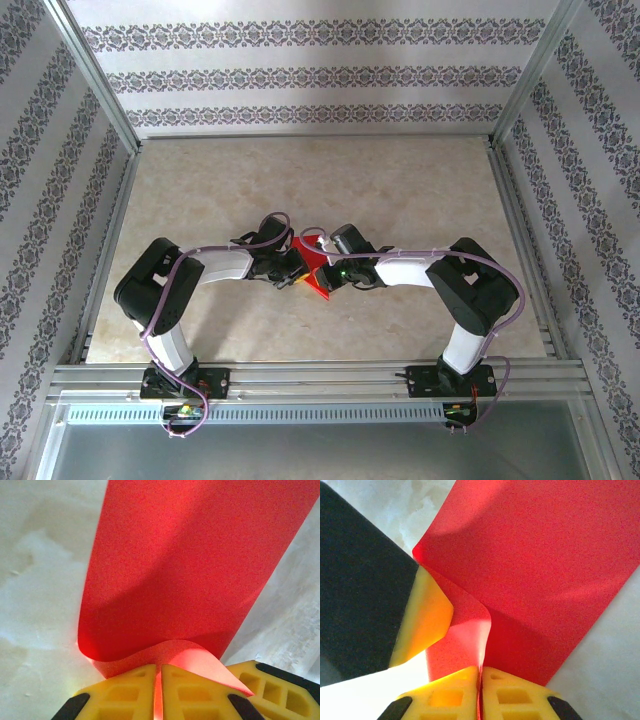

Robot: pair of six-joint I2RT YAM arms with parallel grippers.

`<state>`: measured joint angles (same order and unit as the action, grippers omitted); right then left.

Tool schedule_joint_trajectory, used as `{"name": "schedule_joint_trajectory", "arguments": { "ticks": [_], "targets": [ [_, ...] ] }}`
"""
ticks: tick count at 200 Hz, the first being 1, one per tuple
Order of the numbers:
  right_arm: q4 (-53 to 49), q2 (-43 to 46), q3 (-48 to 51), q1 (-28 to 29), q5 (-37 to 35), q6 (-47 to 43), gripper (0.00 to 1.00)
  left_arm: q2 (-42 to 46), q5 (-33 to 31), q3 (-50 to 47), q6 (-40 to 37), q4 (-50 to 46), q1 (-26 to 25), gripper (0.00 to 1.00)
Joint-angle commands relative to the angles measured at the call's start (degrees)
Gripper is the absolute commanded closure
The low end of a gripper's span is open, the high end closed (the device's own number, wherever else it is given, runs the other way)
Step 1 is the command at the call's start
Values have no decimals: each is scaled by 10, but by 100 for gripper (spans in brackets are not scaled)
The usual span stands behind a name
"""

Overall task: Fold a paper plane with a square sheet of paper (pick it up from the middle)
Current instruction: Third fold the triangle at the center of the table.

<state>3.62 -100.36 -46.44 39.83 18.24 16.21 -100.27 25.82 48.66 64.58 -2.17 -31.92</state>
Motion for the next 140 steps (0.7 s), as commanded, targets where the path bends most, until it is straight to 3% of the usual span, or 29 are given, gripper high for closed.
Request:
{"name": "schedule_joint_trajectory", "arguments": {
  "ticks": [1,57,114,140],
  "targets": [
    [-27,-15,-5,-9,-10,-2,88,-14,-22,8,-18,-30,-5,88],
    [-28,-5,-6,-10,-7,5,86,-23,-35,18,-28,-72,-5,88],
    [-37,90,-3,-47,15,61,66,-34,-35,25,-31,-94,-5,88],
    [-62,121,-1,-57,29,70,64,-38,-32,30,-32,-95,-5,88]
  ]
}}
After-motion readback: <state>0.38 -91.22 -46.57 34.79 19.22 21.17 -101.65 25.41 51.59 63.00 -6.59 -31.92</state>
